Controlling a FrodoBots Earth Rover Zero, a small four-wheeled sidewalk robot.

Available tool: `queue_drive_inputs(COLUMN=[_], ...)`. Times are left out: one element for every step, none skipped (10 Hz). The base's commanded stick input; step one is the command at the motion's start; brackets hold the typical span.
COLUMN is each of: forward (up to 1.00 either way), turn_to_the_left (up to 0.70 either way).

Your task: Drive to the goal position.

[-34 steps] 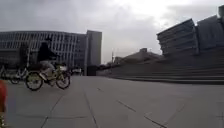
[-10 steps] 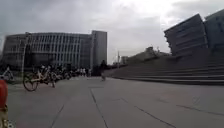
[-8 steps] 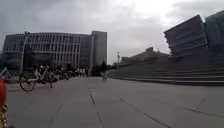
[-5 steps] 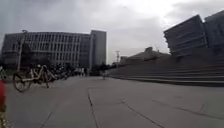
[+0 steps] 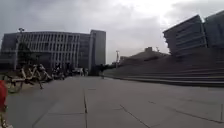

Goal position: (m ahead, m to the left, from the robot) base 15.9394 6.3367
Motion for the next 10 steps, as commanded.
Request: queue_drive_inputs(forward=[0.7,0.7,0.7,0.7,0.7,0.7,0.7,0.7,0.7,0.7], turn_to_the_left=[0.0,0.0,0.0,0.0,0.0,0.0,0.0,0.0,0.0,0.0])
